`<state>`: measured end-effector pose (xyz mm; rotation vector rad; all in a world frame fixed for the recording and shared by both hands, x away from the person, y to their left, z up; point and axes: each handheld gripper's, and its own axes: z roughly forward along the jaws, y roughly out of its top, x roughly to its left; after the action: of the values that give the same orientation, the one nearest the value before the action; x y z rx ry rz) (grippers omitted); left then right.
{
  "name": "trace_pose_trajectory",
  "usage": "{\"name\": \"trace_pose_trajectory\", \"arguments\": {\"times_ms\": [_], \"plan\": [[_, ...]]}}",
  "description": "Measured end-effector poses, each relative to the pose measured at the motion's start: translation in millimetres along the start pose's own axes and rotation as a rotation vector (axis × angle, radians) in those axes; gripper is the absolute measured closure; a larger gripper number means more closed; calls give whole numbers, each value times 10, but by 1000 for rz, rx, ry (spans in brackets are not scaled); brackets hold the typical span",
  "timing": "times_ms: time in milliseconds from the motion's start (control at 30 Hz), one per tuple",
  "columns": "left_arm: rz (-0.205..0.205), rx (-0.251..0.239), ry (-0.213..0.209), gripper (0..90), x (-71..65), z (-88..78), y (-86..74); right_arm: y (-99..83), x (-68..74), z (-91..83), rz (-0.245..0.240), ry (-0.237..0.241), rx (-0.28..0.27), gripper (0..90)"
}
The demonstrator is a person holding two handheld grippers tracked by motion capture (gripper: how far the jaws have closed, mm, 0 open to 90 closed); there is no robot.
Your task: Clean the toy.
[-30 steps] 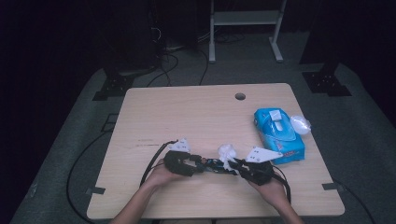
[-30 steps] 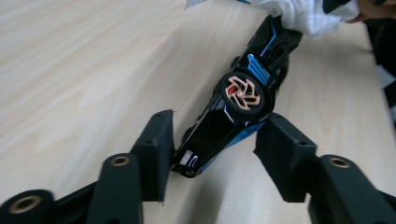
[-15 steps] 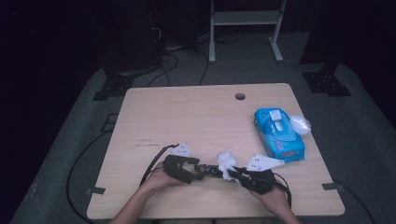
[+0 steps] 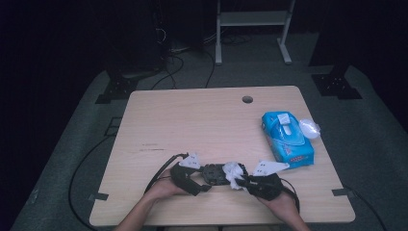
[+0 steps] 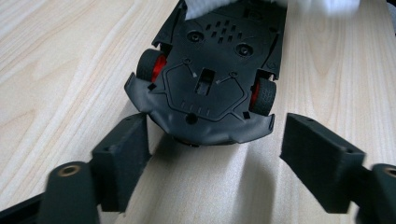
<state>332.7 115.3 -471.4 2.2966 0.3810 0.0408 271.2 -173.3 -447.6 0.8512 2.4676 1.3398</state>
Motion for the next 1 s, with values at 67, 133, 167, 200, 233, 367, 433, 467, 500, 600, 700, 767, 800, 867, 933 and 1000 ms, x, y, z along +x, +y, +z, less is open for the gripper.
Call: {"name": "trace_pose_trajectory", "arguments": {"times_ms": [67, 133, 167, 200, 233, 367, 433, 467, 500, 600, 700, 767, 800, 867, 933, 1000], "plan": [[-2, -26, 11, 204, 7, -14, 8, 55, -78, -34, 20, -11, -13, 815], [-9, -39, 15, 192, 15, -23, 9, 68, -116, -32, 32, -18, -10, 814], [-9, -53, 18, 184, 28, -33, 10, 71, -171, -3, 48, -24, 5, 814], [-9, -53, 18, 182, 28, -33, 10, 71, -171, -3, 48, -24, 5, 814], [-9, -62, 26, 174, 36, -28, 16, 61, -192, 47, 51, -24, 26, 812], [6, -69, 21, 145, 13, 27, 44, 40, -193, 124, 65, -12, 53, 811], [13, -65, 21, 135, 6, 40, 49, 30, -200, 123, 76, 1, 46, 811], [19, -66, 15, 132, -4, 67, 55, 30, -197, 122, 72, 1, 47, 810], [26, -67, 16, 131, -7, 77, 58, 30, -196, 121, 70, 2, 48, 810], [46, -63, 16, 129, -25, 105, 66, 25, -195, 121, 78, 6, 45, 808], [65, -56, 21, 129, -51, 142, 69, 16, -198, 119, 83, 9, 40, 807], [73, -53, 32, 130, -57, 167, 74, 11, -203, 120, 83, 11, 36, 806], [74, -49, 33, 133, -57, 177, 76, 9, -206, 121, 82, 11, 35, 806], [81, -46, 48, 138, -60, 196, 77, 7, -210, 121, 88, 10, 34, 806], [87, -36, 56, 153, -59, 206, 69, 3, -216, 120, 96, 11, 32, 806], [94, -25, 57, 207, -49, 200, 57, -2, -225, 121, 102, 11, 27, 806]]}}
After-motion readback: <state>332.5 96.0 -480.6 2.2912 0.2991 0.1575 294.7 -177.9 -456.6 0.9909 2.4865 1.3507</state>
